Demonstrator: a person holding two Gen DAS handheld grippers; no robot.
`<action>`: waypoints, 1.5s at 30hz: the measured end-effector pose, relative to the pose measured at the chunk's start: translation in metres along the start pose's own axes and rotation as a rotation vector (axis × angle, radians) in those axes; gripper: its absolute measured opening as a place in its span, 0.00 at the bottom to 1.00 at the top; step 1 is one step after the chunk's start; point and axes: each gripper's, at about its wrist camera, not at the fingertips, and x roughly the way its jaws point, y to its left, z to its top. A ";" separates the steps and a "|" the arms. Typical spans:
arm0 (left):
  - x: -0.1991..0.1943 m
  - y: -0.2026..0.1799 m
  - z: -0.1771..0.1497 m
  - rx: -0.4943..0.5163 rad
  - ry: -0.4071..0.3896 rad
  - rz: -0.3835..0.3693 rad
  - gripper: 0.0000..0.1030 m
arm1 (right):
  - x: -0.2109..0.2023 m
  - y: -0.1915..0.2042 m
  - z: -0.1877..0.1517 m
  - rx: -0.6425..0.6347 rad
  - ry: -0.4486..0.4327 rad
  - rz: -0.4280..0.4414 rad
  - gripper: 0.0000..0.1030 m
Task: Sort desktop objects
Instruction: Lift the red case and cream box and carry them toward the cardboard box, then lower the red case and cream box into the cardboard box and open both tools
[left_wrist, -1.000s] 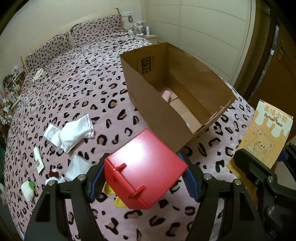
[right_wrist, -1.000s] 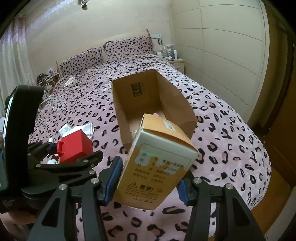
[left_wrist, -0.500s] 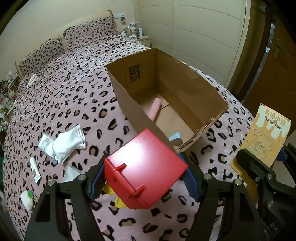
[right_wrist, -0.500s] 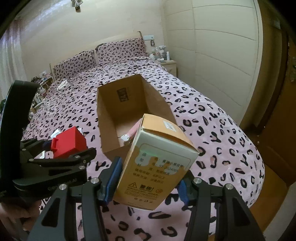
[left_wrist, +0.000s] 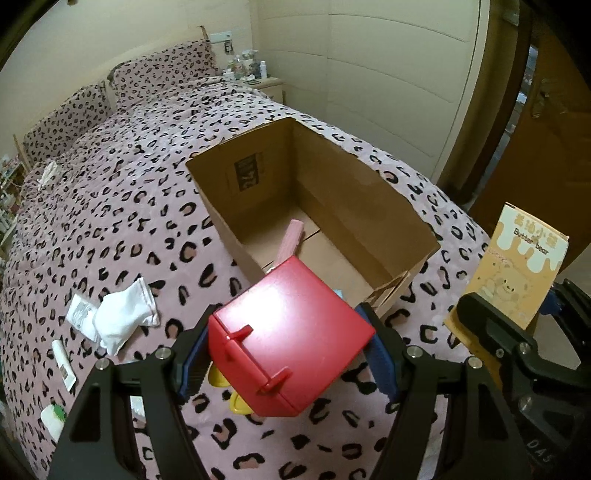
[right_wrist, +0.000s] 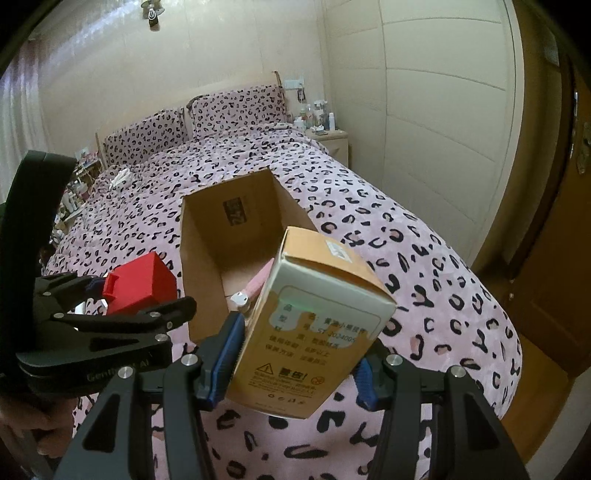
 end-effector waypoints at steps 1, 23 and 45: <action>0.001 0.000 0.003 0.005 -0.002 0.003 0.71 | 0.001 -0.001 0.001 0.000 -0.001 0.000 0.53; 0.012 0.012 0.071 0.028 -0.012 -0.065 0.71 | 0.020 0.003 0.049 -0.010 -0.060 0.001 0.53; 0.088 0.040 0.142 0.010 0.019 -0.150 0.71 | 0.086 0.032 0.072 -0.064 -0.009 -0.016 0.53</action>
